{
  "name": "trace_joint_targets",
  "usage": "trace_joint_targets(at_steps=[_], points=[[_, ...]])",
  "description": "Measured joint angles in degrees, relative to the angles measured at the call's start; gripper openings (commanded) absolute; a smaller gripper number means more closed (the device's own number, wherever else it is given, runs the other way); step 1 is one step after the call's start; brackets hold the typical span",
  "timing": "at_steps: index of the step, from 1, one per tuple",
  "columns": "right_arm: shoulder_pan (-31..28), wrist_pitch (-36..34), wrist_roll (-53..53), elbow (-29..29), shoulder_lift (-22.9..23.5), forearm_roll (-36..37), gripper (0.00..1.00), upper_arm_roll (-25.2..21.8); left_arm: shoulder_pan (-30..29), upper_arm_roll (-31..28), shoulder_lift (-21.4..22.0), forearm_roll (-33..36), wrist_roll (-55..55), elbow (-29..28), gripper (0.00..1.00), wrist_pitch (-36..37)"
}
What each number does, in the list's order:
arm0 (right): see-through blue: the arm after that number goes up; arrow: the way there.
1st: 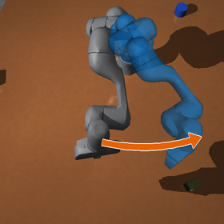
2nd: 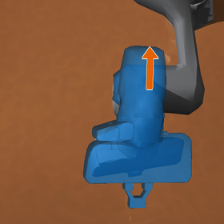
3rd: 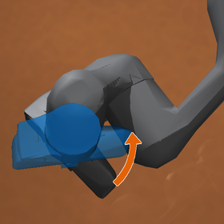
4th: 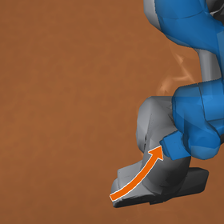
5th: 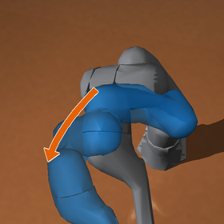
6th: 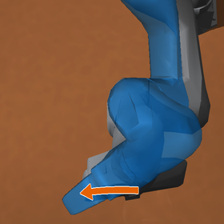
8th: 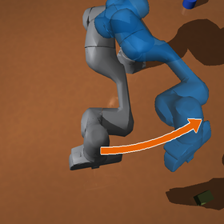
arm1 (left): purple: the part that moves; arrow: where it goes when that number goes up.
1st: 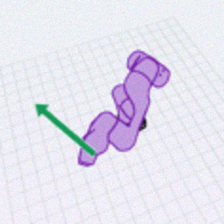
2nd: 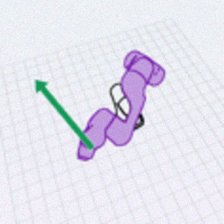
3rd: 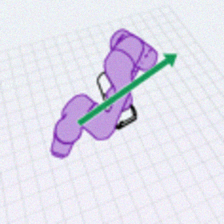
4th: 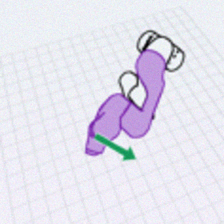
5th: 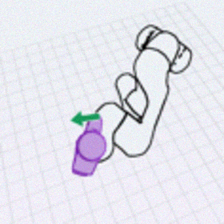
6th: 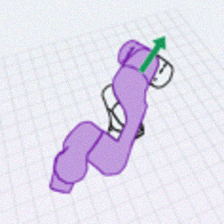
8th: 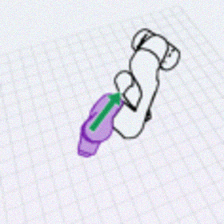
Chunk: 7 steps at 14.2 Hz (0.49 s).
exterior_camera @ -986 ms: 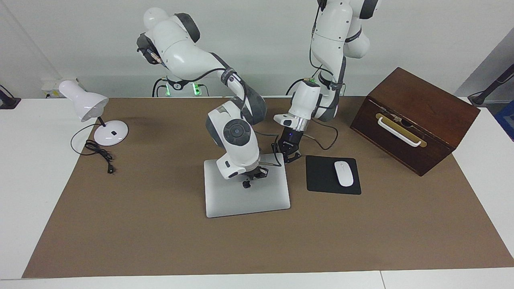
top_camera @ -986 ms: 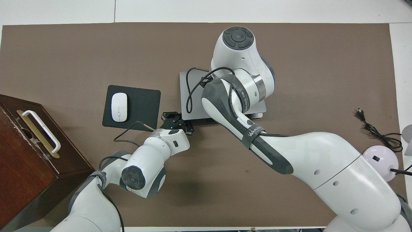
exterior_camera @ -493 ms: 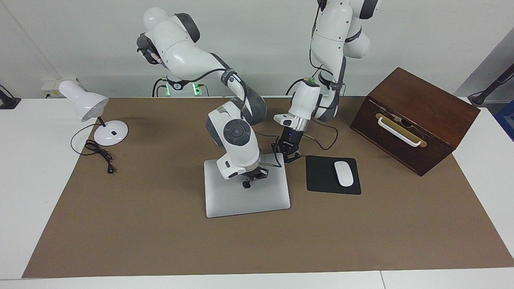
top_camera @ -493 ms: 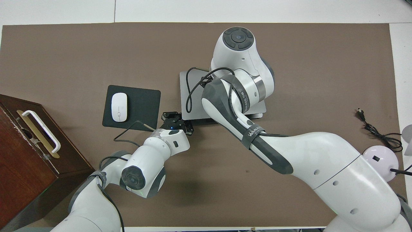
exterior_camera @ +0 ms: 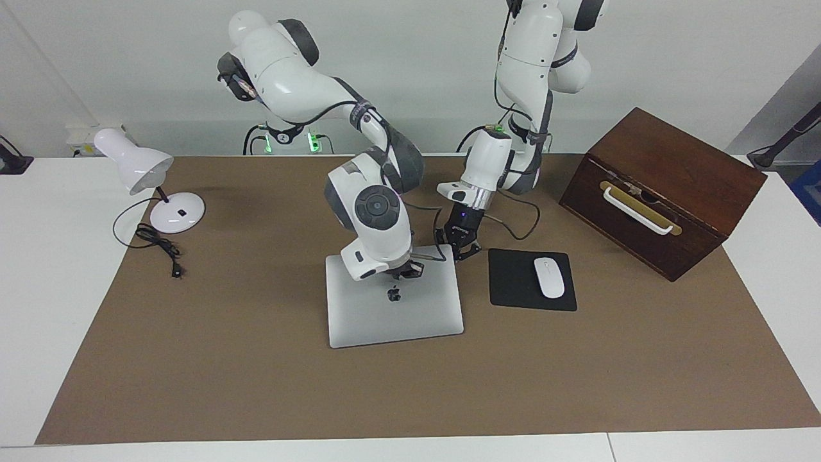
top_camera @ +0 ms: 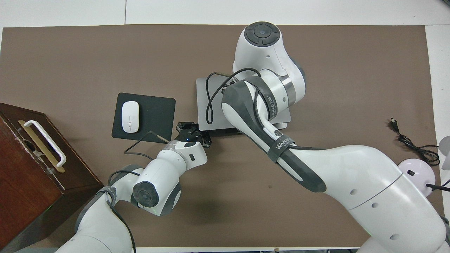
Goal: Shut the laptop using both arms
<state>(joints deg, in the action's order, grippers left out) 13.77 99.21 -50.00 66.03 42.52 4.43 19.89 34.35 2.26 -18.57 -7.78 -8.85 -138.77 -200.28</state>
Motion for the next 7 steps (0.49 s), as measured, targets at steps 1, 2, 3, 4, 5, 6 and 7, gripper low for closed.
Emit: trace_joint_targets(at_steps=[1, 2, 3, 4, 5, 6, 7], points=[[0.0, -0.3, 0.2, -0.1, -0.3, 0.0, 0.0, 0.0, 0.0, 0.0, 0.0, 0.0, 0.0, 0.0, 0.0, 0.0], [0.0, -0.6, 0.6, -0.1, -0.7, 0.0, 0.0, -0.1, 0.0, 0.0, 0.0, 0.0, 0.0, 0.0, 0.0, 0.0], [0.0, -1.4, 1.4, -0.2, -1.1, 0.1, 0.0, -0.2, 0.0, 0.0, 0.0, 0.0, 0.0, 0.0, 0.0, 0.0], [0.0, -2.5, 2.4, -0.4, -1.6, 0.1, 0.0, -0.5, 0.0, 0.0, 0.0, 0.0, 0.0, 0.0, 0.0, 0.0], [-0.1, -3.4, 3.5, -0.8, -2.0, 0.1, 0.0, -1.1, 0.0, 0.0, 0.0, 0.0, 0.0, 0.0, 0.0, 0.0], [-0.1, -4.5, 4.8, -1.4, -2.4, 0.1, 0.0, -1.8, 0.0, 0.0, 0.0, 0.0, 0.1, 0.0, 0.0, 0.0], [-0.2, -5.5, 6.3, -2.0, -3.0, 0.1, 0.0, -2.6, 0.0, 0.0, 0.0, 0.0, 0.2, 0.0, 0.0, 0.0]])
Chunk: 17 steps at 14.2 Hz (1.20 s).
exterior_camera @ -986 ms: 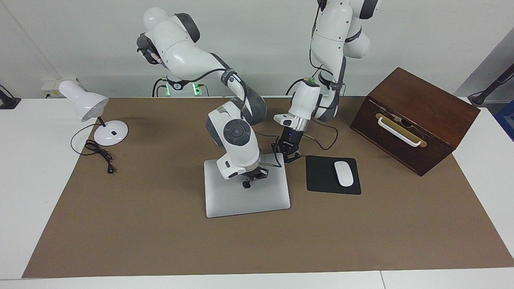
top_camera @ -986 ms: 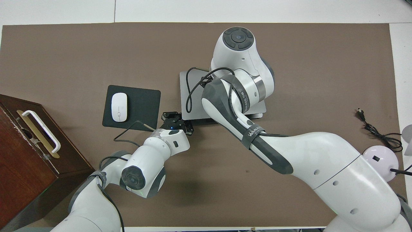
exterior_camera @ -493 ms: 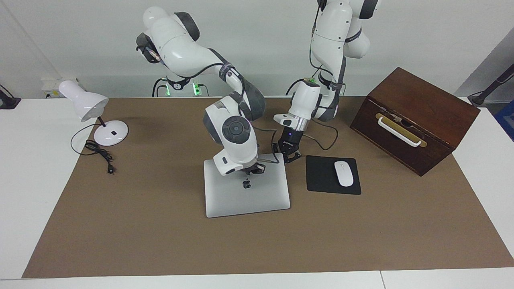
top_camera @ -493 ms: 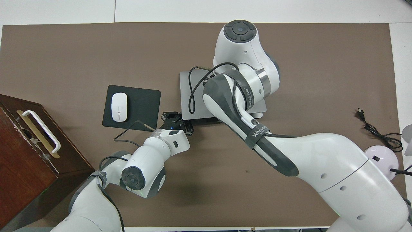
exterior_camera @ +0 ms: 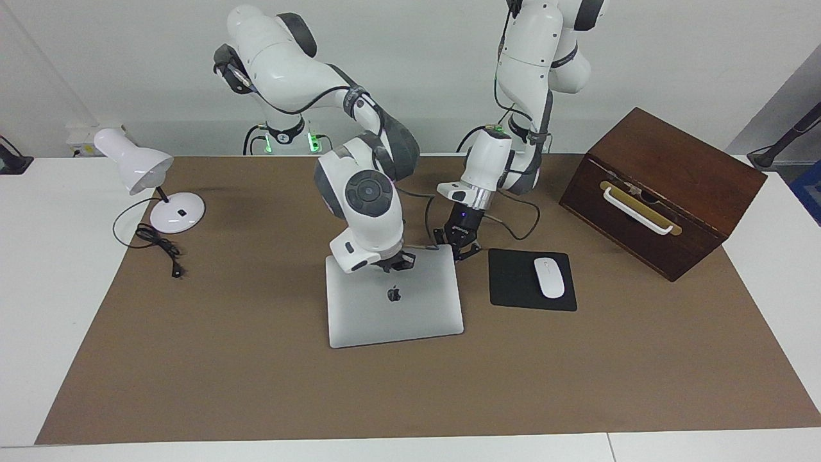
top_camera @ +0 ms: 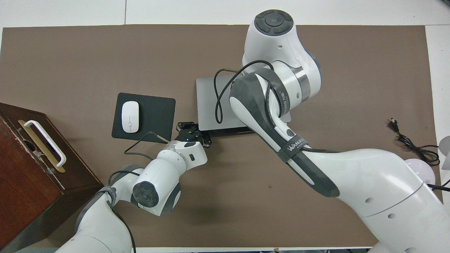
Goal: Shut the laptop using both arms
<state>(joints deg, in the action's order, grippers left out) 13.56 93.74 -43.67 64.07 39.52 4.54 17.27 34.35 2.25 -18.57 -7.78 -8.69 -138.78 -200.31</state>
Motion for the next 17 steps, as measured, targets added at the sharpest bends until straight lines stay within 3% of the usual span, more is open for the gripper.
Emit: trace_joint_targets(at_steps=[6, 17], points=[[-0.6, -6.4, 12.3, -1.5, -7.4, 2.8, 0.0, -4.9, 0.0, 0.0, 0.0, 0.0, 0.1, -0.1, 0.0, -0.2], [-9.5, -9.7, 38.4, -0.7, -20.4, 8.0, 0.0, -5.2, -0.5, -0.1, 2.4, 0.0, 2.0, -2.4, 0.0, 1.9]])
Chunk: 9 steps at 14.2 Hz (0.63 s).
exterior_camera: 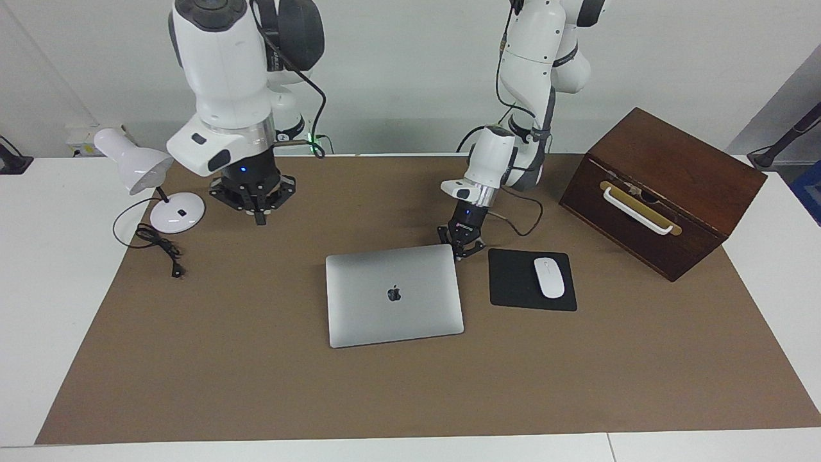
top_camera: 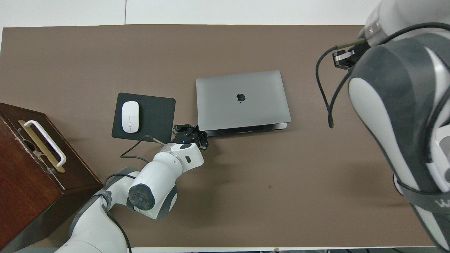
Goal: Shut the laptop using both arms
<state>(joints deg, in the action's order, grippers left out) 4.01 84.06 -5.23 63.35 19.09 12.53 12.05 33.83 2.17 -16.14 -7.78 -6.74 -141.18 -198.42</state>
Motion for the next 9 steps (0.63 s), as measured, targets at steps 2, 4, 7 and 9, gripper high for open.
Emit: trace_joint_targets(at_steps=[2, 4, 7, 9], points=[[-2.1, 1.4, 4.0, 3.0, -3.1, 0.0, 0.0, 0.0, -0.4, -0.1, 2.1, 0.0, 0.7, -0.8, 0.0, 6.1], [-2.8, 2.7, 5.8, 7.8, -6.7, -0.5, 0.0, -1.6, -0.5, -0.3, 5.1, 0.0, 1.8, -1.2, 0.0, 12.5], [-2.7, 5.3, 7.5, 15.3, -11.8, -3.4, 0.53, -7.3, -0.5, -0.3, 10.8, -0.1, 4.2, -1.3, 0.0, 21.1], [-2.6, 6.1, 9.6, 18.8, -14.1, -5.2, 1.0, -11.6, -0.8, -0.6, 15.5, -0.2, 5.3, -1.3, 0.0, 28.6]])
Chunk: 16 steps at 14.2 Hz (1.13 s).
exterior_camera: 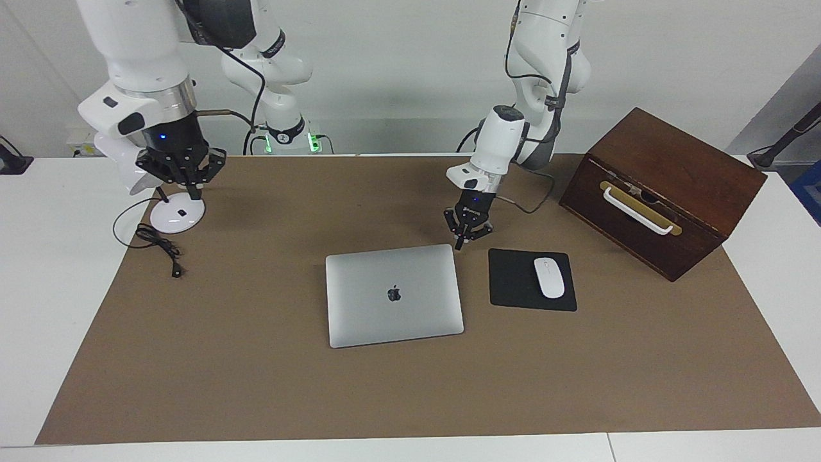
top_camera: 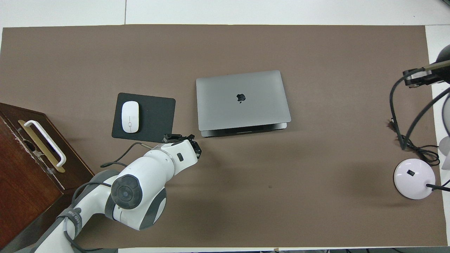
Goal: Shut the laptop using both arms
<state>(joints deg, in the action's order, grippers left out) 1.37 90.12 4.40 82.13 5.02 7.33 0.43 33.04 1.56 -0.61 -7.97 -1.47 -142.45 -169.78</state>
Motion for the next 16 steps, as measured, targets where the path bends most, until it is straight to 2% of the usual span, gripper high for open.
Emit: trace_joint_targets(at_steps=[4, 7, 11, 16], points=[[0.0, 3.0, 2.2, 5.1, -2.3, -2.5, 1.0, -3.6, -3.0, -0.4, 8.6, 0.0, 0.1, 2.0, 0.0, 16.4], [0.0, 7.9, 1.7, 6.2, -2.5, -3.1, 1.0, -5.2, -6.4, -0.7, 12.4, 0.0, 0.1, 6.1, 0.0, 27.3], [0.0, 9.0, 1.0, 6.3, -3.4, -4.7, 1.0, -6.8, -11.4, -0.9, 13.8, 0.0, 0.0, 10.0, 0.0, 33.4], [0.1, 4.1, 0.5, 6.4, -4.2, -5.7, 1.0, -6.8, -22.3, -1.1, 14.2, 0.0, -5.4, 21.2, 0.0, 51.1]])
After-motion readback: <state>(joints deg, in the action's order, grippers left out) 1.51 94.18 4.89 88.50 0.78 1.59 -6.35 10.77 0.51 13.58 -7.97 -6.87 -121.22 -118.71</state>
